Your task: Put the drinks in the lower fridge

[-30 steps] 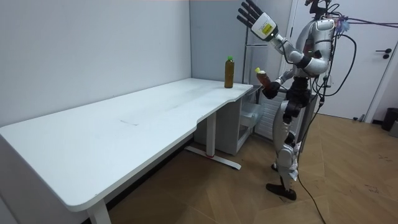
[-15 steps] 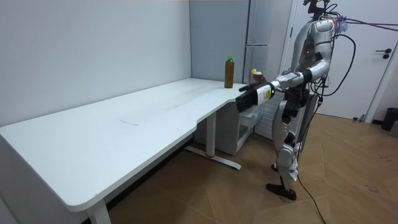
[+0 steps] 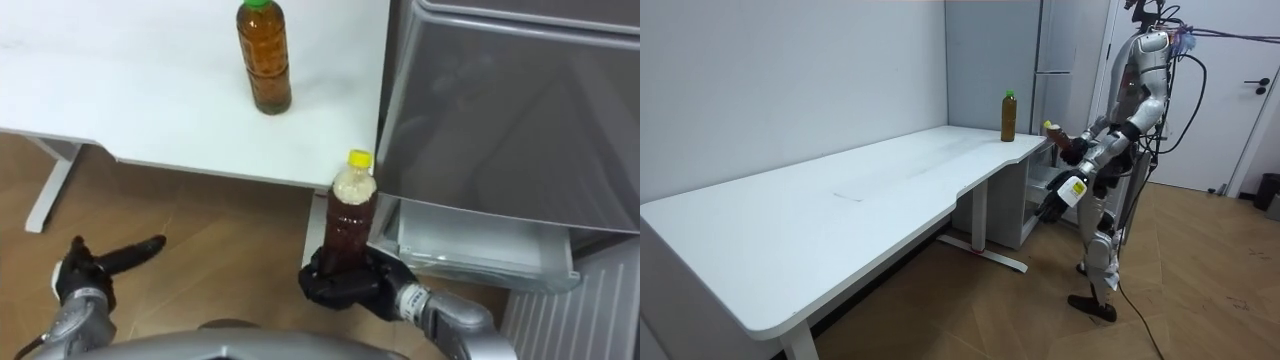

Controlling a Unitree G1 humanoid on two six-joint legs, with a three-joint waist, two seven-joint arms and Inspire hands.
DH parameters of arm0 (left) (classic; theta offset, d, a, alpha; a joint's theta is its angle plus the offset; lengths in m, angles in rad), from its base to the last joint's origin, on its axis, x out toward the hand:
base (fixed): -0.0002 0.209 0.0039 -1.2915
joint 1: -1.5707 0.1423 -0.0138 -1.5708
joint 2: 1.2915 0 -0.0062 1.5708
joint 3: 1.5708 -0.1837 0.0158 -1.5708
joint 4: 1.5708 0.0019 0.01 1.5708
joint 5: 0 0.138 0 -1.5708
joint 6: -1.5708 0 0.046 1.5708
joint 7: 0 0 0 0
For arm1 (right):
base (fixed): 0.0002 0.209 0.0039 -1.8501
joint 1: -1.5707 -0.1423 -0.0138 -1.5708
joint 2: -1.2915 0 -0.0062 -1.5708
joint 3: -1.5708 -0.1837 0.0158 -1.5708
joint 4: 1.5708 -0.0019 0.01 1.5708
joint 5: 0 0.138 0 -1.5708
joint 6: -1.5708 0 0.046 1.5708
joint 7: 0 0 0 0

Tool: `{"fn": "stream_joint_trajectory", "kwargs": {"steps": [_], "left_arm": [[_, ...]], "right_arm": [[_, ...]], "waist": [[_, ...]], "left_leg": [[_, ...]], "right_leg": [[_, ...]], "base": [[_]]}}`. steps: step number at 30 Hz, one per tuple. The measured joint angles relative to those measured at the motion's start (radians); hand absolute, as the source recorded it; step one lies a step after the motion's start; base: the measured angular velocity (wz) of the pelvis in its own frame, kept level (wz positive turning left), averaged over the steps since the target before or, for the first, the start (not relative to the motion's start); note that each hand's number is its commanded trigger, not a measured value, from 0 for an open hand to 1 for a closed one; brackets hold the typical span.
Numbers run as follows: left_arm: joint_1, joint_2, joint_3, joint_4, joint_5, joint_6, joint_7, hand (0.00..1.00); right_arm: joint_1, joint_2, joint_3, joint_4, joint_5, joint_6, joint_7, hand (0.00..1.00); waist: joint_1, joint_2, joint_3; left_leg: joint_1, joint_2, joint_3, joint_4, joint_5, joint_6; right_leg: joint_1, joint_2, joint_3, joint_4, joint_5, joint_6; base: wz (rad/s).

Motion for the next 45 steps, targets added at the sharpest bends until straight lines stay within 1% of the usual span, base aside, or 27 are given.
{"fn": "stream_joint_trajectory", "kwargs": {"steps": [2,4,7,9,11,15,16,17,20,24,25,27,29,31,33,34,37,38,39,40,41,42,43,45], "left_arm": [[0.017,0.000,-0.018,0.008,0.031,0.014,-0.014,0.00],[0.018,-0.001,-0.034,0.030,0.064,0.022,-0.034,0.00],[0.008,-0.003,-0.057,0.092,0.166,0.032,-0.087,0.00],[0.004,-0.004,-0.077,0.135,0.185,0.042,-0.114,0.00],[0.004,-0.016,-0.082,0.171,0.196,0.064,-0.149,0.00],[0.002,-0.021,-0.087,0.205,0.221,0.066,-0.200,0.00],[-0.003,-0.021,-0.087,0.223,0.243,0.066,-0.217,0.00],[-0.012,-0.021,-0.091,0.245,0.263,0.066,-0.229,0.00],[-0.021,-0.016,-0.097,0.271,0.265,0.062,-0.247,0.00],[-0.040,-0.017,-0.095,0.297,0.267,0.058,-0.249,0.00],[-0.040,-0.017,-0.093,0.297,0.286,0.057,-0.249,0.00],[-0.042,-0.019,-0.084,0.298,0.318,0.056,-0.250,0.00],[-0.042,-0.023,-0.072,0.309,0.372,0.056,-0.247,0.00],[-0.043,-0.023,-0.074,0.309,0.381,0.056,-0.243,0.00],[-0.042,-0.024,-0.075,0.311,0.380,0.056,-0.238,0.00],[-0.046,-0.024,-0.075,0.317,0.379,0.055,-0.237,0.00],[-0.048,-0.025,-0.071,0.331,0.379,0.053,-0.236,0.00],[-0.047,-0.029,-0.068,0.338,0.378,0.051,-0.234,0.00],[-0.047,-0.031,-0.062,0.340,0.379,0.049,-0.234,0.00],[-0.037,-0.037,-0.053,0.344,0.378,0.044,-0.232,0.00],[-0.037,-0.045,-0.053,0.344,0.377,0.041,-0.224,0.00],[-0.037,-0.048,-0.053,0.344,0.375,0.040,-0.221,0.00],[-0.037,-0.054,-0.052,0.350,0.362,0.037,-0.217,0.00],[-0.039,-0.058,-0.045,0.371,0.356,0.034,-0.215,0.00]], "right_arm": [[-0.003,-0.006,-0.001,0.022,0.001,0.000,-0.001,1.00],[-0.004,-0.009,-0.006,0.044,0.003,0.000,-0.001,1.00],[-0.018,-0.008,-0.022,0.123,-0.013,-0.001,-0.013,1.00],[-0.029,-0.007,-0.022,0.178,-0.013,-0.001,-0.034,1.00],[-0.033,-0.008,-0.023,0.235,-0.016,-0.001,-0.053,1.00],[-0.056,-0.006,-0.024,0.289,-0.014,-0.004,-0.065,1.00],[-0.064,-0.004,-0.024,0.309,-0.012,-0.006,-0.069,1.00],[-0.082,0.000,-0.023,0.345,-0.006,-0.016,-0.070,1.00],[-0.131,0.013,-0.023,0.440,0.004,-0.030,-0.090,1.00],[-0.161,0.025,-0.033,0.526,0.069,-0.053,-0.098,1.00],[-0.163,0.029,-0.040,0.541,0.088,-0.057,-0.104,1.00],[-0.163,0.031,-0.044,0.565,0.140,-0.068,-0.112,1.00],[-0.161,0.036,-0.054,0.594,0.199,-0.074,-0.123,1.00],[-0.162,0.037,-0.052,0.615,0.258,-0.075,-0.136,1.00],[-0.163,0.039,-0.059,0.629,0.325,-0.076,-0.156,1.00],[-0.161,0.042,-0.063,0.639,0.377,-0.076,-0.172,1.00],[-0.148,0.043,-0.072,0.642,0.489,-0.071,-0.207,1.00],[-0.140,0.043,-0.080,0.642,0.532,-0.070,-0.217,1.00],[-0.138,0.044,-0.083,0.643,0.553,-0.070,-0.224,1.00],[-0.135,0.046,-0.085,0.644,0.604,-0.069,-0.235,1.00],[-0.128,0.048,-0.092,0.644,0.670,-0.067,-0.242,1.00],[-0.125,0.049,-0.095,0.644,0.708,-0.067,-0.246,1.00],[-0.123,0.052,-0.104,0.646,0.780,-0.067,-0.257,1.00],[-0.122,0.057,-0.113,0.648,0.874,-0.067,-0.280,1.00]], "waist": [[-0.020,-0.006,-0.0020],[-0.025,-0.006,-0.0024],[-0.039,-0.006,-0.0031],[-0.050,-0.007,-0.0035],[-0.055,-0.007,-0.0037],[-0.064,-0.013,-0.0063],[-0.065,-0.014,-0.0066],[-0.069,-0.015,-0.0062],[-0.080,-0.018,-0.0075],[-0.084,-0.023,-0.0084],[-0.083,-0.026,-0.0093],[-0.084,-0.030,-0.0106],[-0.081,-0.032,-0.0095],[-0.081,-0.031,-0.0085],[-0.085,-0.030,-0.0063],[-0.086,-0.025,-0.0052],[-0.086,-0.022,-0.0050],[-0.086,-0.022,-0.0067],[-0.085,-0.020,-0.0063],[-0.086,-0.015,-0.0042],[-0.087,-0.014,-0.0056],[-0.086,-0.012,-0.0058],[-0.083,-0.008,-0.0057],[-0.083,-0.007,-0.0058]], "left_leg": [[-0.006,0.000,0.001,0.000,0.000,0.000],[-0.007,0.000,0.003,0.000,0.000,0.000],[-0.011,0.000,0.001,0.000,0.000,0.000],[-0.013,0.000,0.001,0.000,0.000,0.000],[-0.015,0.000,0.001,0.000,0.000,0.000],[-0.024,0.002,0.008,0.004,0.000,0.000],[-0.024,0.002,0.009,0.004,0.000,0.000],[-0.026,0.002,0.013,0.004,0.000,0.000],[-0.028,0.002,0.020,0.003,0.000,0.000],[-0.030,0.001,0.023,0.002,0.000,0.000],[-0.031,0.001,0.025,0.002,0.000,0.000],[-0.030,0.001,0.026,0.002,0.000,0.000],[-0.028,0.001,0.026,0.002,0.000,0.000],[-0.024,0.001,0.026,0.002,0.000,0.000],[-0.016,0.001,0.025,0.000,0.000,0.000],[-0.013,0.001,0.025,-0.003,0.000,0.000],[-0.014,0.001,0.025,-0.003,0.000,0.000],[-0.012,0.001,0.025,-0.004,0.000,0.000],[-0.011,0.001,0.025,-0.004,0.000,0.000],[-0.007,0.001,0.025,-0.008,0.000,0.000],[-0.003,0.001,0.025,-0.011,0.000,0.000],[-0.002,0.001,0.025,-0.012,0.000,0.000],[0.001,0.001,0.026,-0.015,0.000,0.000],[0.004,0.001,0.027,-0.016,0.000,0.000]], "right_leg": [[-0.008,0.000,0.001,0.001,0.000,0.000],[-0.011,0.000,0.002,0.001,0.000,0.000],[-0.012,0.000,0.000,0.000,0.000,0.000],[-0.013,0.000,-0.001,-0.002,0.000,0.000],[-0.015,0.000,-0.001,-0.002,0.000,0.000],[-0.026,0.001,0.001,0.001,0.000,-0.001],[-0.027,0.001,0.003,0.001,0.000,-0.001],[-0.030,0.001,0.004,0.001,0.001,-0.001],[-0.035,0.002,0.015,0.000,0.001,-0.001],[-0.038,0.002,0.020,-0.001,0.001,0.000],[-0.041,0.002,0.022,0.000,0.001,0.000],[-0.042,0.001,0.022,0.000,0.001,0.000],[-0.039,0.001,0.023,0.000,0.001,0.000],[-0.036,0.002,0.023,0.000,0.001,0.000],[-0.026,0.002,0.021,-0.004,0.001,0.000],[-0.023,0.002,0.021,-0.005,0.001,0.000],[-0.020,0.004,0.023,-0.012,0.003,0.002],[-0.017,0.004,0.023,-0.014,0.004,0.003],[-0.016,0.004,0.023,-0.014,0.004,0.003],[-0.014,0.004,0.024,-0.015,0.004,0.003],[-0.012,0.004,0.024,-0.014,0.004,0.003],[-0.011,0.004,0.024,-0.015,0.004,0.003],[-0.011,0.005,0.025,-0.015,0.004,0.003],[-0.008,0.005,0.024,-0.016,0.004,0.003]], "base": [[0.02],[0.00],[0.01],[0.00],[0.00],[-0.04],[0.00],[-0.05],[-0.08],[-0.01],[-0.05],[-0.02],[0.00],[0.00],[0.02],[0.00],[0.00],[0.00],[0.00],[0.00],[0.00],[0.00],[0.00],[0.00]]}}
